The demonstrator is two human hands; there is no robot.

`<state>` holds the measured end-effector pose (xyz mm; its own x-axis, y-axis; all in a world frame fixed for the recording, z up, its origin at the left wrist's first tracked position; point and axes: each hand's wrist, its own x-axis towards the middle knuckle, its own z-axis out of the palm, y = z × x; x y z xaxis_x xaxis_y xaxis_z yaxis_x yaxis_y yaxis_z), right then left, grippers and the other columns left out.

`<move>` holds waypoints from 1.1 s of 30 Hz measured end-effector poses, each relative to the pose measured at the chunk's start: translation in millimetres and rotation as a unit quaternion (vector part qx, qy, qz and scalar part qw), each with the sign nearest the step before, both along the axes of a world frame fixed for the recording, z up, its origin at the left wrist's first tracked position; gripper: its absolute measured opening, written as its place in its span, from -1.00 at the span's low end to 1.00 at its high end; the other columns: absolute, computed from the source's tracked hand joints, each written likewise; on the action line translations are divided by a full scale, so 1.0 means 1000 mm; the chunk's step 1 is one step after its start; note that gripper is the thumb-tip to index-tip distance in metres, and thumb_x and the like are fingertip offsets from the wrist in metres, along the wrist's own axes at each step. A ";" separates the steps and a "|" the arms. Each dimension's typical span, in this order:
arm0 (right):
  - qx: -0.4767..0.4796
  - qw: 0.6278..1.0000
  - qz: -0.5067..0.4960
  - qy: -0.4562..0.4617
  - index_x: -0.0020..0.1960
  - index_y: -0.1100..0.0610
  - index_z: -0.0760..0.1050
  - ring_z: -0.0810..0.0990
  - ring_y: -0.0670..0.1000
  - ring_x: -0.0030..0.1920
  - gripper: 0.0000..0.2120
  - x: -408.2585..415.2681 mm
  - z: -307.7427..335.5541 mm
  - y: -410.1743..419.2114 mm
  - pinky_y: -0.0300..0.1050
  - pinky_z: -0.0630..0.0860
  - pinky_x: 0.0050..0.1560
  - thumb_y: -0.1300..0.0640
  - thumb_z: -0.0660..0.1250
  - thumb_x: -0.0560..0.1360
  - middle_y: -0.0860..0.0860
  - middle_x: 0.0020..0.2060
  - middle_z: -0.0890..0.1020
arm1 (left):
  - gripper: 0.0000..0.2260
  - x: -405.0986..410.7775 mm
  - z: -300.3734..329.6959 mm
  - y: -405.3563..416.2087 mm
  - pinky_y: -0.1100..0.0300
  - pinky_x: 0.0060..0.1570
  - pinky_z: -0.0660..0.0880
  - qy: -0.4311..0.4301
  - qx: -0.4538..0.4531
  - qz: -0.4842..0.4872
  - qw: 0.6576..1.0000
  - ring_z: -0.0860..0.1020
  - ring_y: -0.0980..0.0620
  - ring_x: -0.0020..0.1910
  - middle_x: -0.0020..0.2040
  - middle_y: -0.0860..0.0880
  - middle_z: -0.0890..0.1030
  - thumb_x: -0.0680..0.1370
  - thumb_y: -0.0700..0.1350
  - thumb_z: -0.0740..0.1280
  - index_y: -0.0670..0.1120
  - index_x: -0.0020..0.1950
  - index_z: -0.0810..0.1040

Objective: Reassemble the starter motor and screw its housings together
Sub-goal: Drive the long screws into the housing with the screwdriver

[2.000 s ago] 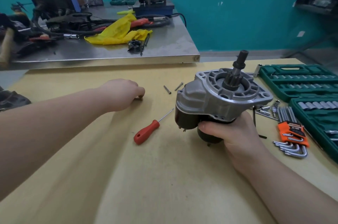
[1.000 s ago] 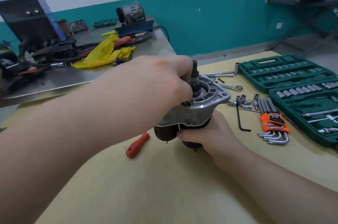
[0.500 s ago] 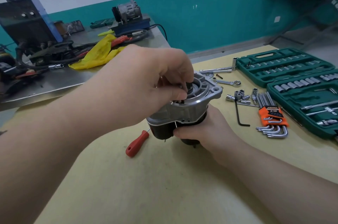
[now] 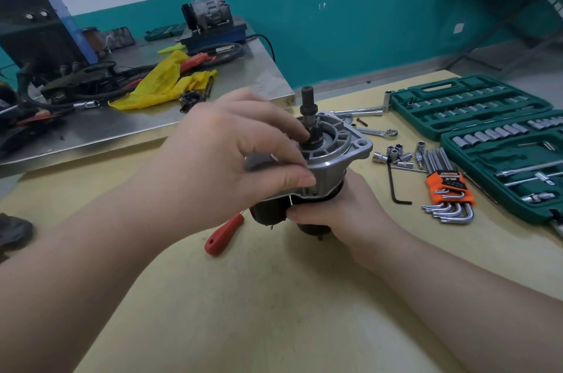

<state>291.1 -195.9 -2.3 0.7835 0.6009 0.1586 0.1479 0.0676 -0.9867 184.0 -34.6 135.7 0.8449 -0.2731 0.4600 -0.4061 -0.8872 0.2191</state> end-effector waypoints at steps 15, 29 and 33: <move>0.032 0.999 0.002 -0.020 0.18 0.00 0.71 0.74 0.11 0.14 -0.50 -0.001 0.000 -0.002 0.24 0.67 0.16 0.23 0.57 0.25 0.02 0.06 0.78 | -0.64 -0.004 -0.063 0.009 0.17 0.30 0.46 -0.117 0.005 0.011 0.993 0.53 -0.09 0.31 0.31 0.01 0.53 0.55 -0.03 0.52 -0.07 0.32 0.63; 0.027 0.999 -0.016 0.011 0.24 0.08 0.67 0.72 0.20 0.17 -0.44 -0.001 0.002 0.001 0.40 0.61 0.22 0.25 0.60 0.25 0.10 0.12 0.76 | -0.68 -0.001 -0.071 -0.004 0.10 0.22 0.47 -0.132 -0.038 0.050 0.989 0.49 -0.13 0.27 0.27 -0.02 0.51 0.51 -0.12 0.53 -0.02 0.23 0.58; 0.028 0.999 -0.015 0.020 0.15 0.13 0.67 0.67 0.43 0.07 -0.55 -0.002 0.002 0.002 0.57 0.57 0.00 0.28 0.60 0.28 0.27 0.01 0.72 | -0.76 0.000 -0.071 -0.006 0.03 0.18 0.51 -0.127 -0.063 0.061 0.988 0.52 -0.16 0.25 0.24 -0.02 0.52 0.49 -0.24 0.49 -0.12 0.15 0.66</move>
